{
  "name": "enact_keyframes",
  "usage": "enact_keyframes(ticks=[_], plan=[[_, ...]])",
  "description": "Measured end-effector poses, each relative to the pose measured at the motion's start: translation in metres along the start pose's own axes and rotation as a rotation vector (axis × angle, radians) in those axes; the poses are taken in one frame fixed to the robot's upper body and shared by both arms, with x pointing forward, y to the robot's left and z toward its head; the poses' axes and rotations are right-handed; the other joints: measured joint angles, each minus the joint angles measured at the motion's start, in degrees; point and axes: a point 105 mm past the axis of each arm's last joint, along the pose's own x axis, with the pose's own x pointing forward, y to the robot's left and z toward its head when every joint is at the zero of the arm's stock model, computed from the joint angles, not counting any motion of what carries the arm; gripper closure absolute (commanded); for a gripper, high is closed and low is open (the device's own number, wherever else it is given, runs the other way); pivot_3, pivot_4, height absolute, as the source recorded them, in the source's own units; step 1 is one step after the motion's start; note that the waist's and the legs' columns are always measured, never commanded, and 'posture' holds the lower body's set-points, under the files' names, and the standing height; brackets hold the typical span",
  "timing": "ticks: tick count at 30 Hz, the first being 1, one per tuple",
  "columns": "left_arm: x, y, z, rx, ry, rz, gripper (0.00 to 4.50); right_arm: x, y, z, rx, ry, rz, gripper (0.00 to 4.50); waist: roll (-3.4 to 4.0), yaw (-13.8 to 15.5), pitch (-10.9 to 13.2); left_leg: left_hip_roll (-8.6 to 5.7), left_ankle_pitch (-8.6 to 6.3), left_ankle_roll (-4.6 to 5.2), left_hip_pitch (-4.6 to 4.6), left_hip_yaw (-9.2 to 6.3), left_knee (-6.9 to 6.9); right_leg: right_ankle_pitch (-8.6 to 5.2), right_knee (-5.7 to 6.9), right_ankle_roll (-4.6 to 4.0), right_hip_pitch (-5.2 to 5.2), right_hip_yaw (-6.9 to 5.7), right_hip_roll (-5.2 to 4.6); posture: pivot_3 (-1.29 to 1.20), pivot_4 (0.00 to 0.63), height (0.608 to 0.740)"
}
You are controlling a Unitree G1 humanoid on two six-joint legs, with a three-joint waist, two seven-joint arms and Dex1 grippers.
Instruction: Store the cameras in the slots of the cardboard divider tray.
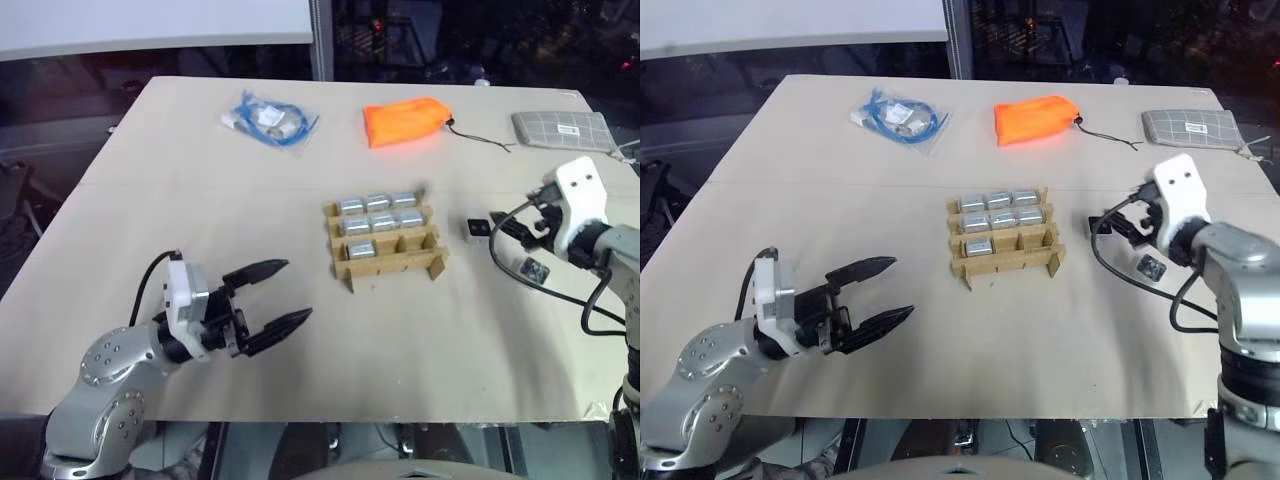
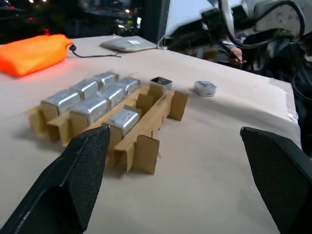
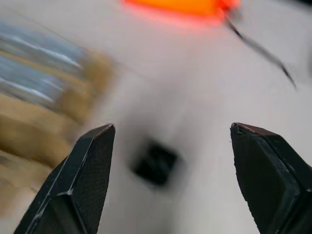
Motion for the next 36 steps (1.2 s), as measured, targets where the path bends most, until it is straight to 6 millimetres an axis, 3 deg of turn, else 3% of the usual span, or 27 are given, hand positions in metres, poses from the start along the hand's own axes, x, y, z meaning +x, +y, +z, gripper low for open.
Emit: enact_keyframes(ticks=[2, 4, 13, 16, 25, 28, 30, 36], plan=[[0.003, 0.000, 0.000, -0.004, -0.002, -0.022, 0.00, -0.009, -0.007, -0.030, 0.061, 0.101, -0.135, 0.76, 0.02, 0.2, 0.0, -0.02, 0.02, 0.03, -0.01, 0.01, 0.01, 0.00, -0.01, 0.01, 0.01, -0.01, 0.00, 0.00, 0.150, 0.740], [0.006, 0.001, -0.004, -0.021, 0.000, -0.036, 0.00, -0.014, -0.007, -0.041, 0.113, 0.145, -0.207, 0.76, 0.07, 0.1, 0.0, -0.04, 0.03, 0.05, 0.00, 0.14, 0.06, 0.00, 0.04, 0.02, -0.01, -0.03, 0.04, 0.00, 0.150, 0.740], [0.014, 0.005, -0.002, -0.022, -0.009, -0.075, 0.00, -0.024, 0.008, -0.065, 0.319, 0.273, -0.420, 0.76, 0.08, 0.2, 0.0, 0.00, 0.05, 0.05, 0.02, 0.14, 0.13, 0.10, 0.11, 0.22, 0.00, -0.12, 0.54, 0.00, 0.150, 0.740], [0.016, 0.005, 0.001, -0.014, -0.014, -0.085, 0.00, -0.021, 0.019, -0.072, 0.396, 0.287, -0.440, 0.76, 0.09, 0.2, 0.0, 0.03, 0.05, 0.05, 0.03, 0.16, 0.13, 0.10, 0.11, 0.24, 0.00, -0.08, 0.66, 0.00, 0.150, 0.740], [0.014, 0.003, -0.003, -0.035, 0.002, -0.093, 0.00, -0.010, 0.025, -0.078, 0.500, 0.328, -0.488, 0.76, 0.10, 0.1, 0.0, 0.11, 0.07, 0.02, 0.04, 0.21, 0.14, 0.10, 0.13, 0.25, 0.00, -0.07, 0.77, 0.00, 0.150, 0.740], [0.013, 0.002, -0.005, -0.041, 0.005, -0.092, 0.00, -0.008, 0.025, -0.078, 0.514, 0.338, -0.491, 1.62, 0.10, 0.1, 0.0, 0.11, 0.07, 0.02, 0.05, 0.23, 0.14, 0.10, 0.13, 0.26, 0.00, -0.07, 0.76, 0.00, 0.150, 0.740], [0.013, 0.002, -0.005, -0.041, 0.006, -0.092, 0.00, -0.006, 0.024, -0.078, 0.520, 0.339, -0.494, 2.51, 0.10, 0.1, 0.0, 0.11, 0.07, 0.02, 0.06, 0.23, 0.14, 0.10, 0.13, 0.26, 0.00, -0.07, 0.77, 0.00, 0.150, 0.740], [0.014, 0.004, -0.004, -0.042, 0.007, -0.072, 0.00, -0.006, 0.023, -0.079, 0.455, 0.327, -0.493, 2.64, 0.09, 0.1, 0.0, 0.12, 0.07, 0.02, 0.06, 0.23, 0.15, 0.10, 0.13, 0.26, 0.01, -0.07, 0.77, 0.00, 0.150, 0.740]])
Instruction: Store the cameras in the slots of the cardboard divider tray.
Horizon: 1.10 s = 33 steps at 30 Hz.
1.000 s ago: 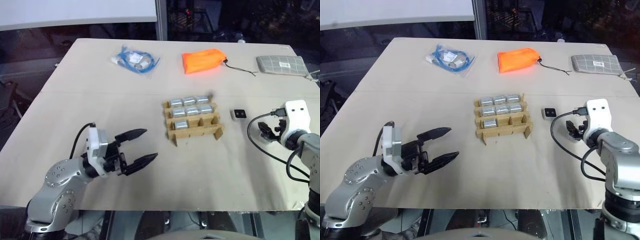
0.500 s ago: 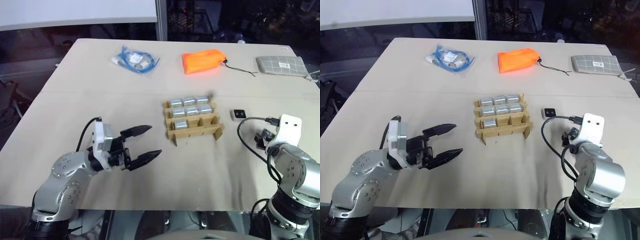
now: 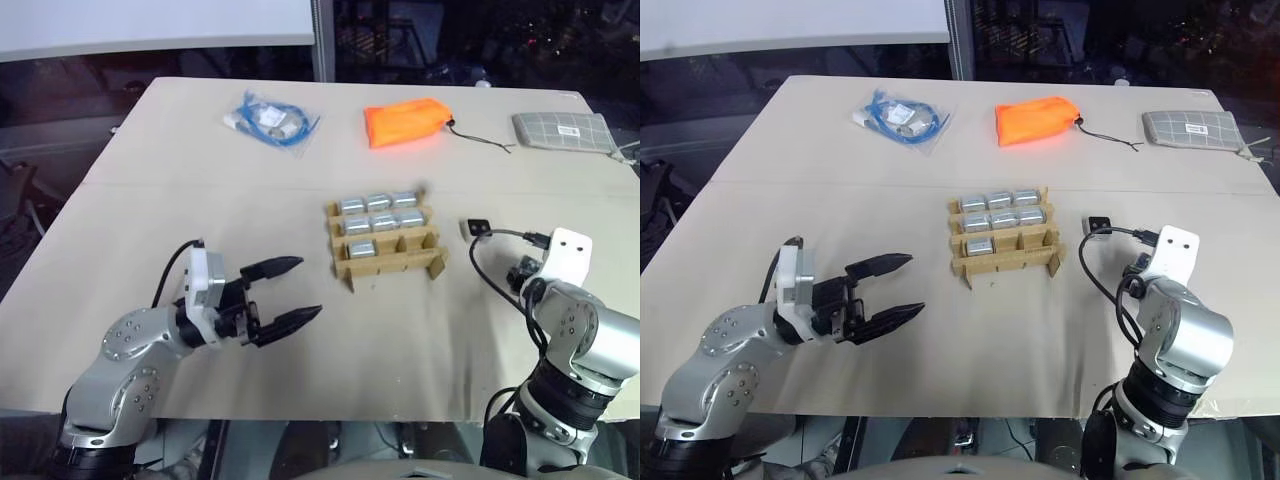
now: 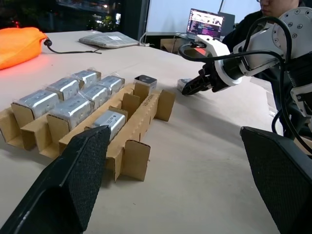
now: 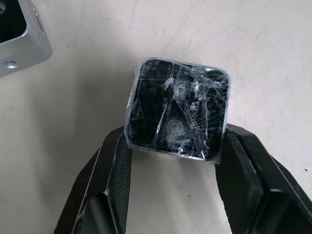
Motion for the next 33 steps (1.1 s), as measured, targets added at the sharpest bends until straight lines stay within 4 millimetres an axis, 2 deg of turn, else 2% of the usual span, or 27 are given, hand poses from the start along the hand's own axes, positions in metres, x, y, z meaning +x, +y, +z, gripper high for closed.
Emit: enact_keyframes(ticks=[3, 4, 5, 6, 8, 9, 10, 12, 16, 19, 24, 31, 32, 33], plan=[[0.004, 0.007, 0.001, -0.025, 0.007, 0.058, 0.00, 0.001, -0.002, 0.000, -0.121, -0.073, 0.037, 2.64, -0.02, 0.1, 0.0, -0.03, 0.00, 0.01, 0.00, 0.02, 0.01, 0.00, -0.01, 0.01, 0.01, 0.04, -0.02, 0.00, 0.150, 0.740], [0.012, 0.011, 0.008, -0.064, -0.004, 0.089, 0.00, -0.004, 0.005, 0.007, -0.218, -0.166, 0.146, 2.64, 0.02, 0.2, 0.1, -0.04, 0.00, 0.01, -0.03, 0.00, 0.03, 0.00, 0.00, 0.03, 0.00, 0.04, -0.02, 0.00, 0.150, 0.740], [0.016, 0.016, 0.015, -0.080, -0.007, 0.111, 0.00, -0.014, 0.021, 0.019, -0.268, -0.260, 0.273, 2.64, 0.02, 0.1, 0.1, -0.02, -0.01, 0.03, 0.00, 0.00, 0.05, 0.00, 0.01, 0.05, 0.01, 0.08, 0.00, 0.00, 0.150, 0.740], [0.019, 0.018, 0.018, -0.092, -0.009, 0.118, 0.00, -0.019, 0.028, 0.024, -0.289, -0.302, 0.329, 2.64, 0.03, -0.1, 0.1, 0.00, -0.02, 0.06, 0.04, 0.00, 0.05, 0.00, 0.05, 0.06, 0.03, 0.10, 0.03, 0.00, 0.150, 0.740], [0.033, 0.023, 0.031, -0.177, 0.010, 0.111, 0.00, -0.050, 0.057, 0.042, -0.481, -0.477, 0.552, 2.64, 0.00, -0.2, 0.2, 0.07, -0.11, 0.21, 0.08, -0.06, 0.09, 0.00, 0.17, 0.07, 0.01, 0.10, 0.10, 0.00, 0.150, 0.740], [0.042, 0.023, 0.042, -0.222, 0.018, 0.084, 0.00, -0.076, 0.079, 0.047, -0.602, -0.591, 0.700, 2.64, -0.06, -0.3, 0.2, 0.15, -0.10, 0.19, 0.14, -0.11, 0.10, -0.01, 0.17, 0.07, 0.07, 0.07, 0.20, 0.00, 0.150, 0.740], [0.050, 0.021, 0.052, -0.254, 0.011, 0.054, 0.00, -0.094, 0.095, 0.047, -0.682, -0.665, 0.806, 2.64, -0.11, -0.4, 0.2, 0.17, -0.09, 0.17, 0.18, -0.14, 0.10, -0.01, 0.17, 0.07, 0.10, 0.07, 0.25, 0.00, 0.150, 0.740], [0.061, 0.020, 0.058, -0.334, 0.034, 0.029, 0.00, -0.109, 0.111, 0.040, -0.795, -0.725, 0.932, 2.64, -0.12, -0.3, 0.2, 0.15, 0.03, -0.03, 0.17, -0.16, 0.11, -0.01, 0.18, 0.06, 0.12, 0.08, 0.25, 0.00, 0.150, 0.740], [0.080, 0.024, 0.056, -0.492, 0.067, 0.021, 0.00, -0.119, 0.132, 0.031, -0.925, -0.785, 1.070, 2.64, -0.26, 0.1, 0.2, 0.12, 0.08, -0.11, 0.10, -0.11, 0.31, -0.01, 0.23, 0.06, 0.11, 0.12, 0.22, 0.00, 0.150, 0.740], [0.088, 0.024, 0.060, -0.520, 0.083, 0.015, 0.00, -0.128, 0.142, 0.029, -0.976, -0.834, 1.125, 2.64, -0.32, 0.2, 0.3, 0.12, 0.08, -0.12, 0.08, -0.12, 0.36, -0.01, 0.24, 0.06, 0.11, 0.11, 0.19, 0.00, 0.150, 0.740], [0.090, 0.022, 0.058, -0.541, 0.142, 0.001, 0.00, -0.130, 0.149, 0.025, -1.071, -0.863, 1.159, 2.64, -0.32, 0.2, 0.3, 0.11, 0.10, -0.14, 0.09, -0.11, 0.40, -0.01, 0.33, 0.05, 0.11, 0.11, 0.18, 0.00, 0.150, 0.740], [0.092, 0.018, 0.055, -0.562, 0.201, -0.033, 0.00, -0.133, 0.152, 0.024, -1.110, -0.889, 1.173, 2.64, -0.32, 0.3, 0.3, 0.11, 0.11, -0.16, 0.08, -0.11, 0.67, -0.01, 0.59, 0.05, 0.11, 0.10, 0.17, 0.00, 0.150, 0.740], [0.092, 0.018, 0.055, -0.563, 0.204, -0.035, 0.53, -0.132, 0.152, 0.024, -1.112, -0.888, 1.171, 2.64, -0.33, 0.3, 0.3, 0.11, 0.11, -0.16, 0.08, -0.12, 0.70, -0.02, 0.64, 0.05, 0.11, 0.10, 0.16, 0.00, 0.150, 0.740], [0.092, 0.017, 0.054, -0.565, 0.207, -0.036, 0.77, -0.132, 0.152, 0.024, -1.113, -0.888, 1.170, 2.64, -0.33, 0.3, 0.3, 0.11, 0.11, -0.16, 0.08, -0.12, 0.74, -0.02, 0.69, 0.05, 0.11, 0.10, 0.16, 0.00, 0.150, 0.740]])
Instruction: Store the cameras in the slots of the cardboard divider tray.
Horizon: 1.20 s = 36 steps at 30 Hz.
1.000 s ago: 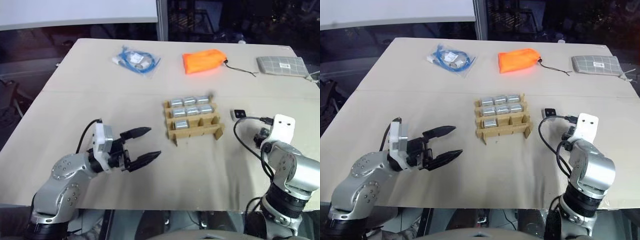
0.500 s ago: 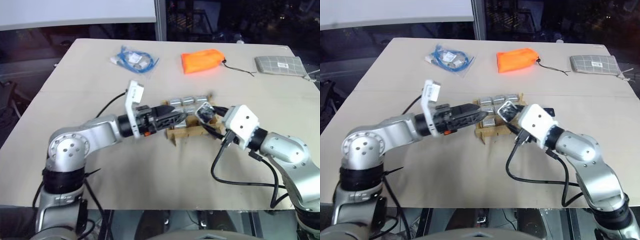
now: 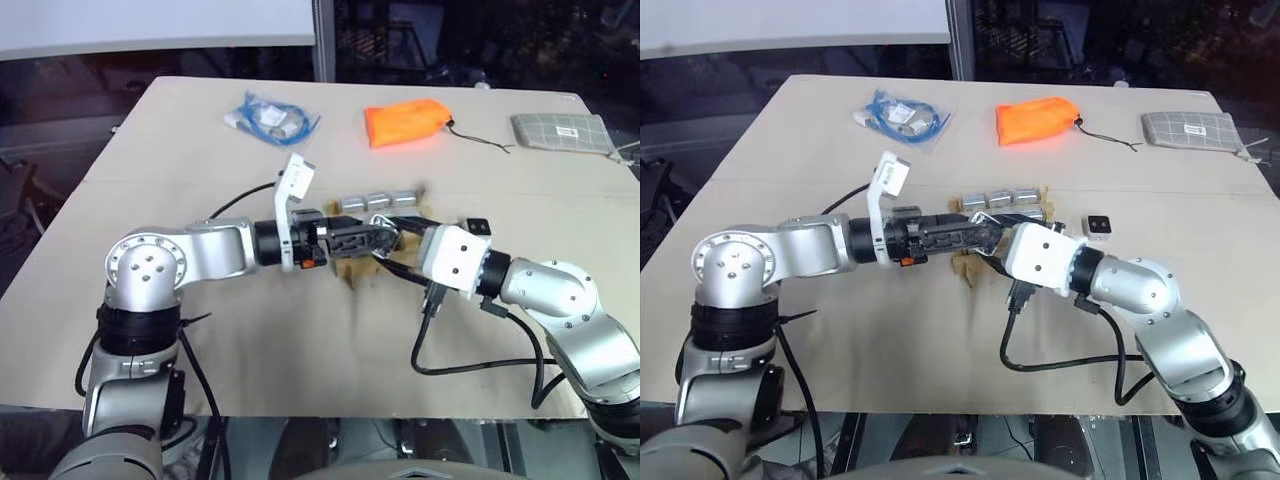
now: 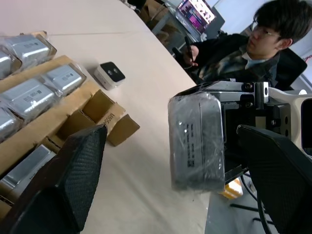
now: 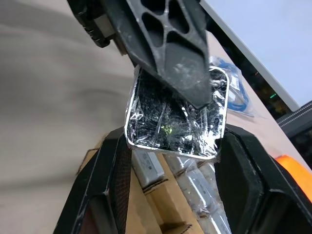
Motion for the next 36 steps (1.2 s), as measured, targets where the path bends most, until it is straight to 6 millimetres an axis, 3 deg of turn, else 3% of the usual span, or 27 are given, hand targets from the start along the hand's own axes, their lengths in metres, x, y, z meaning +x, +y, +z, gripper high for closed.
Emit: enact_keyframes(ticks=[7, 9, 10, 11, 13, 16, 21, 23, 29, 36], plan=[[0.005, -0.004, 0.000, 0.001, 0.020, -0.035, 3.71, 0.000, -0.001, -0.001, -0.009, 0.008, -0.009, 2.64, 0.00, 0.0, 0.0, 0.00, 0.00, 0.00, 0.00, -0.01, 0.11, 0.00, 0.11, 0.00, 0.00, 0.00, -0.01, 0.00, 0.150, 0.740], [0.005, -0.004, 0.000, 0.006, 0.023, -0.041, 3.73, -0.001, -0.001, -0.001, 0.010, 0.007, -0.007, 1.59, 0.00, 0.0, 0.0, 0.00, 0.00, 0.00, 0.00, -0.01, 0.11, 0.00, 0.12, 0.00, 0.00, 0.00, -0.01, 0.00, 0.150, 0.740], [0.006, -0.004, 0.000, 0.011, 0.027, -0.039, 3.73, -0.001, -0.001, -0.001, 0.028, 0.000, -0.008, 1.35, 0.00, 0.1, 0.0, 0.00, 0.00, 0.00, 0.00, -0.01, 0.11, 0.00, 0.12, 0.00, 0.00, 0.00, -0.01, 0.00, 0.150, 0.740], [0.006, -0.003, 0.001, 0.019, 0.030, -0.033, 3.73, -0.001, -0.002, 0.000, 0.042, -0.006, -0.013, 0.71, 0.00, 0.1, 0.0, 0.00, 0.00, 0.00, 0.00, -0.01, 0.11, 0.00, 0.12, 0.00, 0.00, 0.00, -0.01, 0.00, 0.150, 0.740], [0.007, -0.002, 0.005, 0.033, 0.025, -0.033, 3.73, -0.003, -0.003, -0.002, 0.047, -0.001, -0.029, 0.05, -0.01, 0.2, 0.0, -0.01, 0.00, 0.00, 0.00, -0.01, 0.11, 0.00, 0.12, 0.00, 0.00, -0.01, -0.01, 0.00, 0.150, 0.740], [0.009, 0.004, 0.021, 0.095, -0.012, -0.002, 3.73, -0.011, -0.003, -0.009, 0.083, 0.036, -0.074, 0.05, -0.04, 0.6, 0.0, -0.04, 0.00, 0.00, 0.00, 0.00, 0.11, 0.00, 0.11, 0.00, 0.00, -0.03, 0.00, 0.00, 0.150, 0.740], [0.018, 0.031, 0.047, 0.303, -0.008, 0.044, 3.73, -0.048, -0.006, -0.030, 0.328, 0.086, -0.241, 0.05, -0.04, 1.5, 0.0, -0.18, -0.01, 0.01, -0.03, 0.08, 0.10, -0.01, 0.04, 0.00, 0.01, -0.02, 0.02, 0.00, 0.150, 0.740], [0.022, 0.038, 0.045, 0.345, 0.020, 0.029, 3.73, -0.054, -0.004, -0.028, 0.351, 0.075, -0.242, 0.05, -0.04, 1.4, 0.0, -0.14, -0.02, 0.03, -0.04, 0.09, 0.10, -0.01, 0.02, 0.00, 0.00, -0.01, 0.01, 0.00, 0.150, 0.740], [0.065, 0.055, 0.041, 0.573, 0.182, -0.111, 3.73, -0.093, 0.005, -0.021, 0.476, 0.038, -0.273, 0.05, -0.07, 1.6, 0.1, -0.24, -0.16, 0.29, -0.39, 0.03, 0.19, -0.02, -0.08, 0.01, -0.14, -0.12, 0.09, 0.00, 0.150, 0.740], [0.085, 0.067, 0.022, 0.682, 0.369, -0.195, 3.73, -0.111, 0.003, -0.020, 0.474, 0.042, -0.266, 0.05, -0.08, 1.1, 0.1, -0.18, -0.24, 0.43, -0.90, -0.04, 0.29, -0.01, 0.06, 0.03, -0.71, -0.01, 0.21, 0.00, 0.150, 0.740]])
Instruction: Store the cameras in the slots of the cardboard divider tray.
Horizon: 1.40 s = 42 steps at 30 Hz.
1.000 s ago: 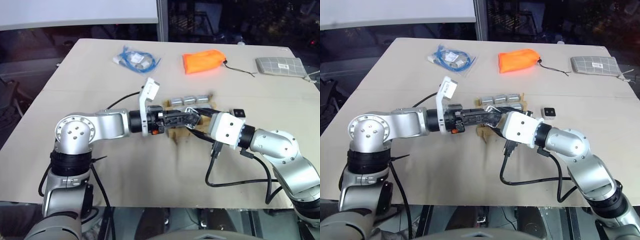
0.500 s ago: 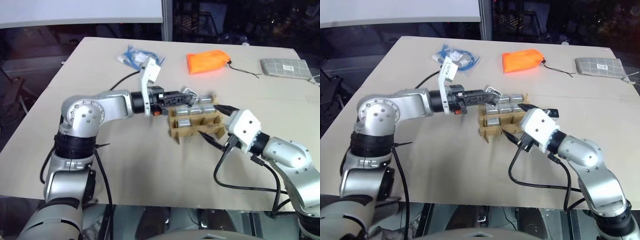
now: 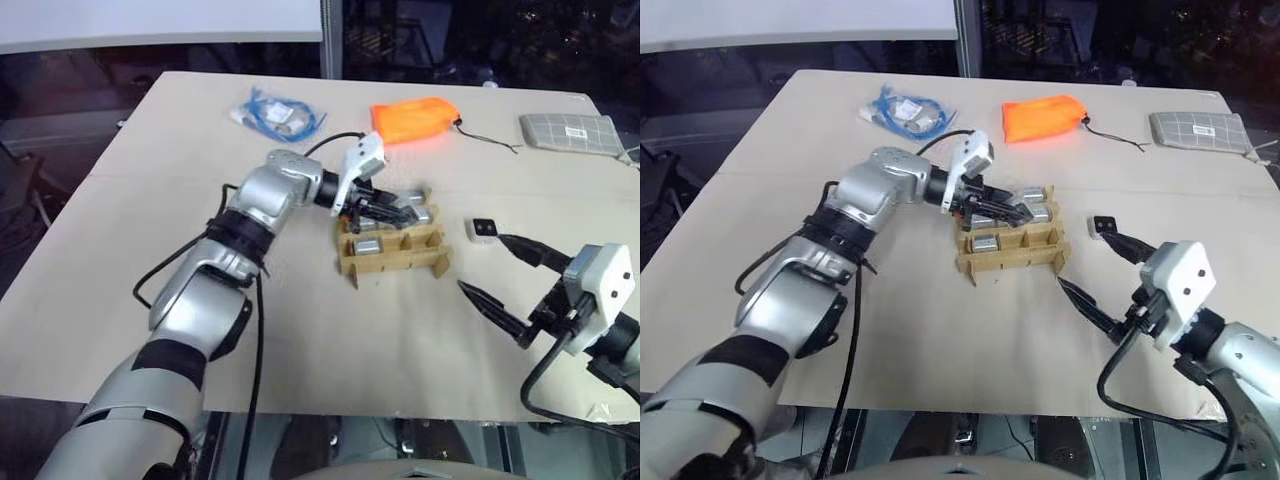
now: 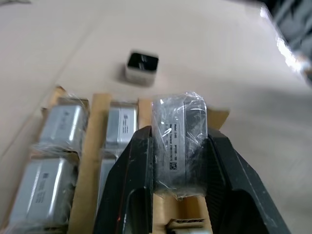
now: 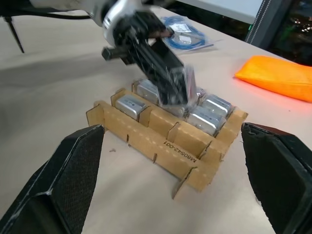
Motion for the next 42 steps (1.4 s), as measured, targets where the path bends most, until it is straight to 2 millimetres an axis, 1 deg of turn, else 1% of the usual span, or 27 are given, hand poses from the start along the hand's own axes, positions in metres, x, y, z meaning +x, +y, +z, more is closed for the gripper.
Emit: enact_keyframes(ticks=[3, 9, 14, 23, 25, 28, 29, 30, 31, 33, 36, 38, 39, 40, 42], plan=[[0.004, -0.001, -0.010, 0.014, 0.052, -0.027, 3.73, -0.003, -0.012, -0.003, -0.019, 0.024, 0.010, 0.05, -0.02, 0.1, 0.0, 0.00, -0.01, 0.01, -0.05, 0.00, 0.02, 0.00, -0.02, 0.01, -0.01, 0.01, 0.00, 0.00, 0.150, 0.740], [0.003, -0.002, -0.009, 0.046, 0.120, -0.060, 3.73, -0.003, -0.034, -0.002, -0.064, 0.040, 0.048, 0.05, -0.04, 0.2, 0.0, 0.13, -0.01, 0.02, -0.06, -0.06, 0.05, -0.01, -0.01, 0.03, 0.00, 0.01, 0.00, 0.00, 0.150, 0.740], [0.004, -0.004, -0.008, 0.068, 0.166, -0.069, 3.73, -0.004, -0.047, -0.001, -0.086, 0.041, 0.044, 0.05, -0.04, 0.2, 0.0, 0.14, -0.01, 0.02, -0.06, -0.05, 0.07, -0.01, 0.00, 0.03, 0.00, 0.02, 0.00, 0.00, 0.150, 0.740], [0.007, -0.005, -0.015, 0.070, 0.246, -0.075, 3.73, -0.003, -0.049, 0.001, -0.110, 0.040, 0.053, 0.05, -0.04, 0.1, 0.0, 0.17, -0.01, 0.02, -0.04, -0.06, 0.09, -0.02, 0.07, 0.03, -0.01, 0.04, 0.02, 0.00, 0.150, 0.740], [0.007, -0.005, -0.015, 0.073, 0.254, -0.074, 2.68, -0.001, -0.048, 0.000, -0.113, 0.045, 0.059, 0.00, -0.04, 0.1, 0.0, 0.18, -0.01, 0.02, -0.02, -0.06, 0.12, -0.02, 0.11, 0.03, -0.01, 0.04, 0.03, 0.00, 0.150, 0.740], [0.008, -0.006, -0.017, 0.064, 0.279, -0.073, 1.53, 0.003, -0.048, 0.001, -0.120, 0.046, 0.068, 0.00, -0.03, 0.1, 0.0, 0.18, -0.01, 0.02, -0.04, -0.06, 0.18, -0.02, 0.15, 0.03, -0.01, 0.05, 0.03, 0.00, 0.150, 0.740], [0.012, -0.008, -0.011, 0.074, 0.265, -0.074, 1.02, 0.005, -0.051, 0.001, -0.123, 0.045, 0.060, 0.00, -0.03, 0.3, 0.0, 0.18, -0.01, 0.02, -0.06, -0.07, 0.25, -0.02, 0.18, 0.04, -0.01, 0.04, 0.02, 0.00, 0.150, 0.740], [0.012, -0.008, -0.010, 0.075, 0.262, -0.071, 0.72, 0.006, -0.052, 0.001, -0.124, 0.045, 0.059, 0.00, -0.04, 0.4, 0.0, 0.19, -0.01, 0.03, -0.11, -0.11, 0.30, -0.02, 0.20, 0.04, -0.01, 0.00, 0.02, 0.00, 0.150, 0.740], [0.012, -0.007, -0.007, 0.072, 0.254, -0.063, 0.61, 0.006, -0.052, 0.001, -0.129, 0.046, 0.057, 0.00, -0.04, 0.4, 0.0, 0.19, -0.01, 0.03, -0.11, -0.12, 0.34, -0.02, 0.20, 0.04, 0.00, -0.01, 0.02, 0.00, 0.150, 0.740], [0.006, -0.009, 0.009, 0.057, 0.183, -0.034, 0.61, 0.010, -0.055, -0.001, -0.138, 0.068, 0.051, 0.00, -0.03, 0.2, 0.1, 0.21, -0.02, 0.03, -0.19, -0.14, 0.45, -0.01, 0.25, 0.04, -0.02, 0.00, 0.02, 0.00, 0.150, 0.740], [-0.015, -0.017, 0.040, 0.049, 0.042, -0.004, 0.61, 0.018, -0.063, -0.010, -0.132, 0.123, 0.017, 0.00, 0.01, -0.3, 0.1, 0.26, 0.00, 0.00, -0.15, -0.13, 0.48, -0.01, 0.28, 0.04, -0.02, 0.01, 0.02, 0.00, 0.150, 0.740], [-0.030, -0.027, 0.049, 0.034, -0.053, 0.019, 0.61, 0.024, -0.073, -0.019, -0.089, 0.167, -0.022, 0.00, 0.05, -0.8, 0.0, 0.28, 0.12, -0.21, -0.12, -0.13, 0.48, -0.01, 0.31, 0.04, -0.02, 0.03, 0.02, 0.00, 0.150, 0.740], [-0.035, -0.030, 0.050, 0.025, -0.082, 0.038, 0.61, 0.026, -0.079, -0.024, -0.075, 0.192, -0.053, 0.00, 0.09, -0.9, 0.0, 0.28, 0.13, -0.22, -0.11, -0.14, 0.48, -0.01, 0.35, 0.03, -0.02, 0.02, 0.01, 0.00, 0.150, 0.740], [-0.042, -0.035, 0.045, 0.008, -0.130, 0.080, 0.61, 0.031, -0.090, -0.029, -0.078, 0.223, -0.118, 0.00, 0.12, -1.2, 0.0, 0.28, 0.14, -0.23, -0.04, -0.09, 0.49, -0.01, 0.37, 0.03, 0.00, 0.08, 0.01, 0.00, 0.150, 0.740], [-0.049, -0.041, 0.033, -0.014, -0.191, 0.137, 0.61, 0.036, -0.109, -0.039, -0.066, 0.272, -0.248, 0.00, 0.17, -1.4, 0.0, 0.30, 0.15, -0.24, -0.01, -0.05, 0.50, -0.01, 0.41, 0.03, 0.00, 0.13, 0.00, 0.00, 0.150, 0.740]])
